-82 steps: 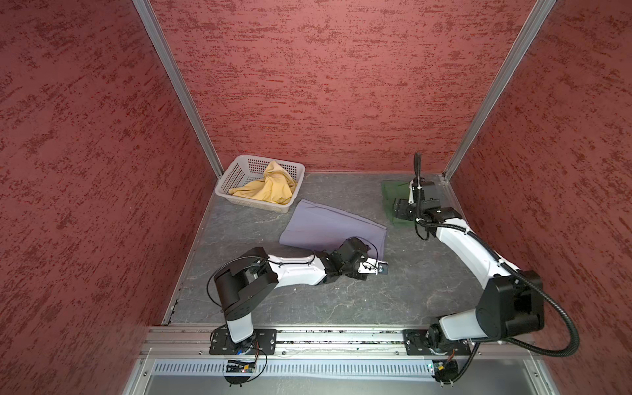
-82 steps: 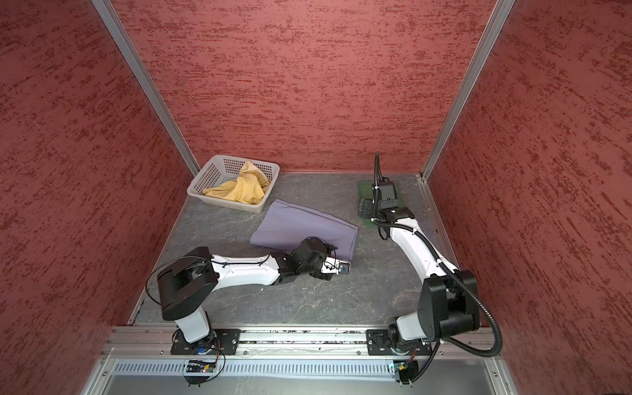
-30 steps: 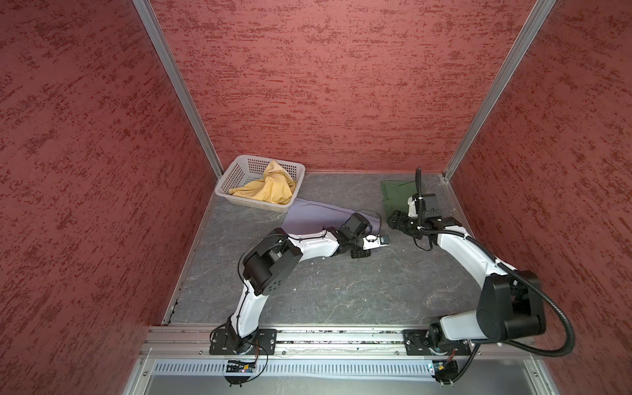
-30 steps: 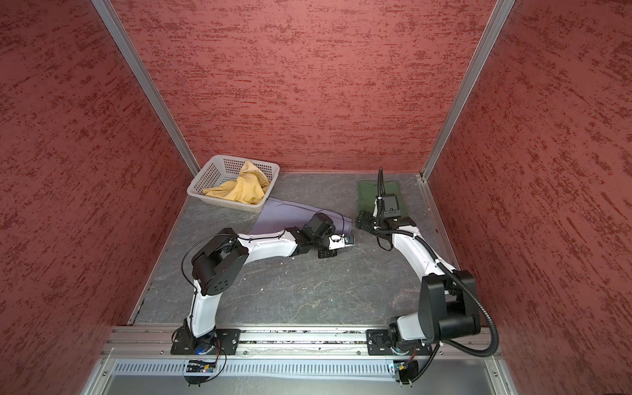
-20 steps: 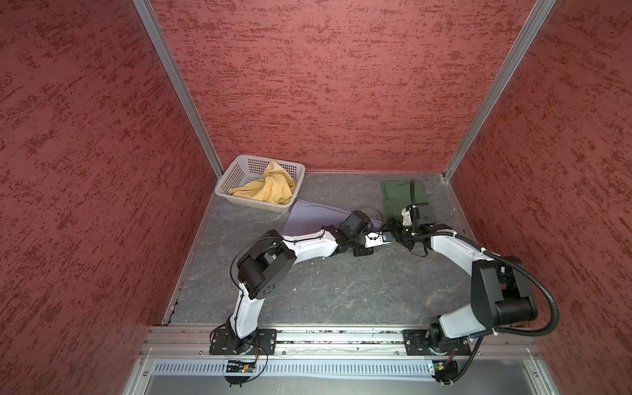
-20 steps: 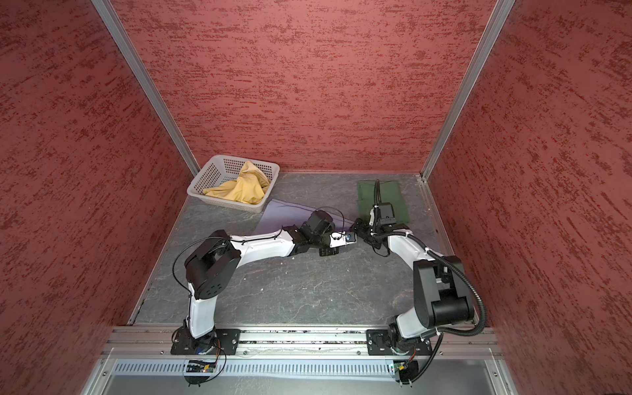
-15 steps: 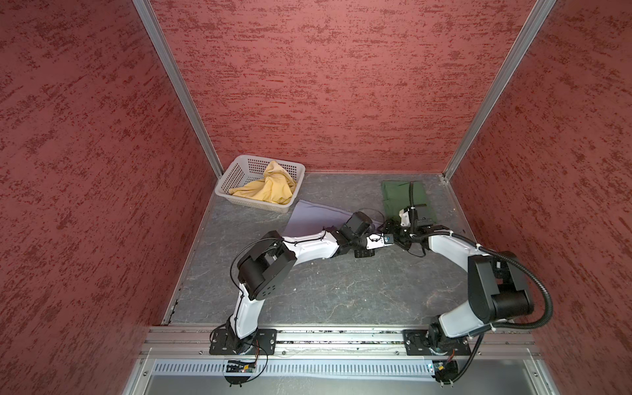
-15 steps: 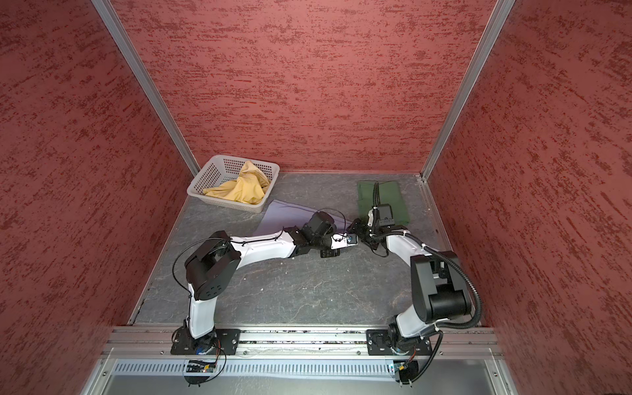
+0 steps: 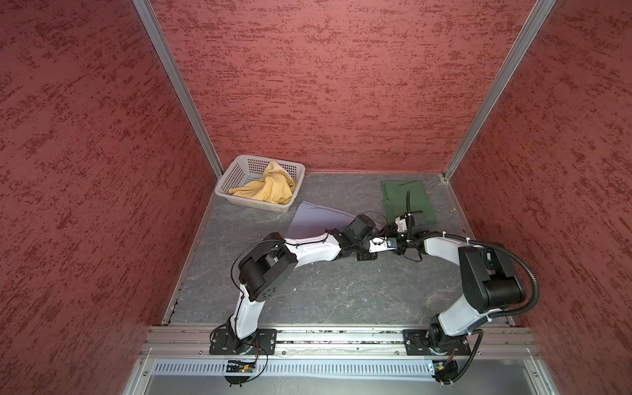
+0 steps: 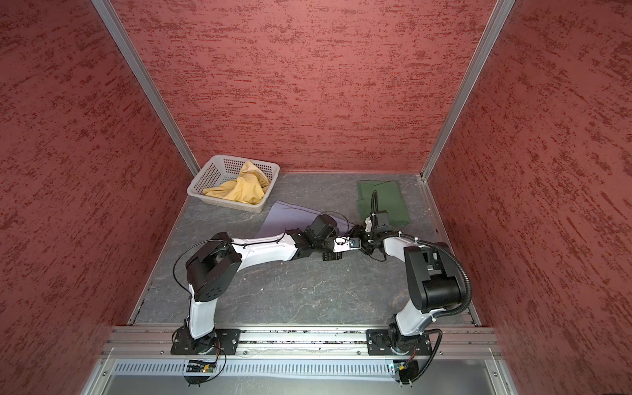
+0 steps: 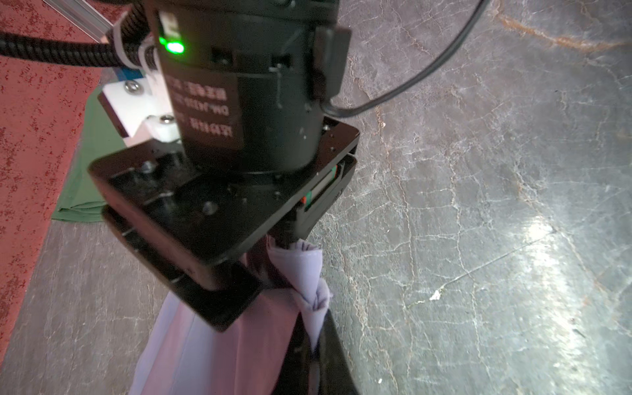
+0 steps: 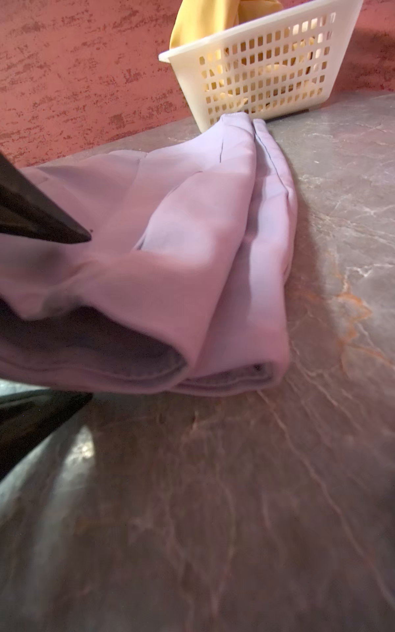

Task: Fold and stack skirts
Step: Fold the skirt at the center of the table.

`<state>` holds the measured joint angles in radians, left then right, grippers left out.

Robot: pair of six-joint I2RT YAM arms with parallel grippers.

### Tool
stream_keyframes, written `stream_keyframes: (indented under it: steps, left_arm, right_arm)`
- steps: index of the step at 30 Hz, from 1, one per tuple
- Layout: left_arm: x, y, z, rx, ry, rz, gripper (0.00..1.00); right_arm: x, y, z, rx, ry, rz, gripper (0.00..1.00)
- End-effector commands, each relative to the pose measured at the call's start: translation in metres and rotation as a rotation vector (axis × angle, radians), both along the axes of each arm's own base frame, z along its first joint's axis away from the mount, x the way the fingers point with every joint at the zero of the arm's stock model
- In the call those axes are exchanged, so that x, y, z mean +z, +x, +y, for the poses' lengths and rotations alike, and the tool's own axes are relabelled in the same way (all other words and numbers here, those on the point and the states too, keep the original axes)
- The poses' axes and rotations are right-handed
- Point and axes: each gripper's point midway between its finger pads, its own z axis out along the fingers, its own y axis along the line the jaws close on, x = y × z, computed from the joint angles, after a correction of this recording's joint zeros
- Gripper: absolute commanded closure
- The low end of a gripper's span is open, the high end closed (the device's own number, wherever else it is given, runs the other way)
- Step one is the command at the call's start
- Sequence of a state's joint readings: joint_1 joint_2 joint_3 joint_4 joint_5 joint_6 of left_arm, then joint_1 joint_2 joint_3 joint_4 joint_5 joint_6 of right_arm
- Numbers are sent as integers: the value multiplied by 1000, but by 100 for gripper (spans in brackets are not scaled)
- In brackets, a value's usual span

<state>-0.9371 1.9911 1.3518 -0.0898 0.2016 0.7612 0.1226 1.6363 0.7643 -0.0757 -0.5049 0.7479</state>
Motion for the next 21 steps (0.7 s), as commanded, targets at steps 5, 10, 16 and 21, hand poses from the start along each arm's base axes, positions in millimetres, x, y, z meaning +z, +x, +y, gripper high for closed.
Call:
stream_keyframes:
  steps: [5,10,16,21]
  left_arm:
    - [26,-2,-6,-3,-67,-17,100]
    - [29,-5,-4,10,-94,12,91]
    - [53,7,6,96,-233,16,35]
    - [67,51,44,396,-305,92,33]
  right_arm:
    - [4,11,1,-21,27,-43,77]
    - [-2,10,-1,-13,2,-39,100]
    - [-10,8,-12,-6,-91,-31,100]
    - [-15,2,-26,6,-199,-26,100]
